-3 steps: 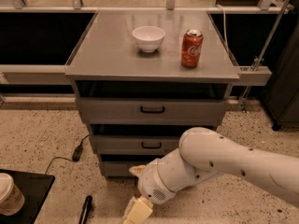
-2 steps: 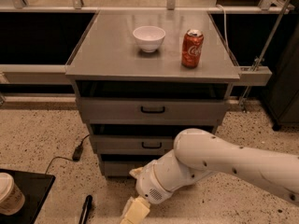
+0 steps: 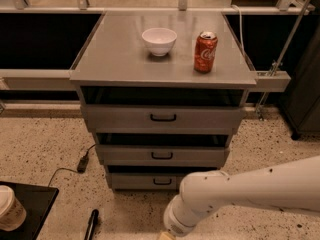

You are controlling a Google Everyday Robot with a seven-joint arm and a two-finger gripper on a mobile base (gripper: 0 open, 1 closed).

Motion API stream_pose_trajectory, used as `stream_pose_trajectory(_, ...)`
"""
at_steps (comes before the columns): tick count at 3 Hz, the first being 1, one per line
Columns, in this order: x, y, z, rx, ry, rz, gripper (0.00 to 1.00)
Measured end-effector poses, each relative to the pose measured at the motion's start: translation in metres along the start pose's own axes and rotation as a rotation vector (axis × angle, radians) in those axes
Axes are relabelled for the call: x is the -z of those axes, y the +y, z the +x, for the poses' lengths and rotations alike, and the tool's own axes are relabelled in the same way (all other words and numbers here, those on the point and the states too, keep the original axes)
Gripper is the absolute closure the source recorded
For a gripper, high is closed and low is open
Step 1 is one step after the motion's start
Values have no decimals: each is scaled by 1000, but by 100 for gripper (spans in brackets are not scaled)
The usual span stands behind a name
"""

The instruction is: Open bottom drawer

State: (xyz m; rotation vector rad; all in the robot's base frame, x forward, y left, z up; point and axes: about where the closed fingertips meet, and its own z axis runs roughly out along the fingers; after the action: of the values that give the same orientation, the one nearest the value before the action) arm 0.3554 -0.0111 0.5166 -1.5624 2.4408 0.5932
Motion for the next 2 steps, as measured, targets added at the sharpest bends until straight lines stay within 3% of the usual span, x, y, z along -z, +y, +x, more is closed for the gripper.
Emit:
stream_pose_trajectory(1,11,-29,39,20,71,166,0)
stream_pose_trajectory(2,9,-32,45,20,81,178,0)
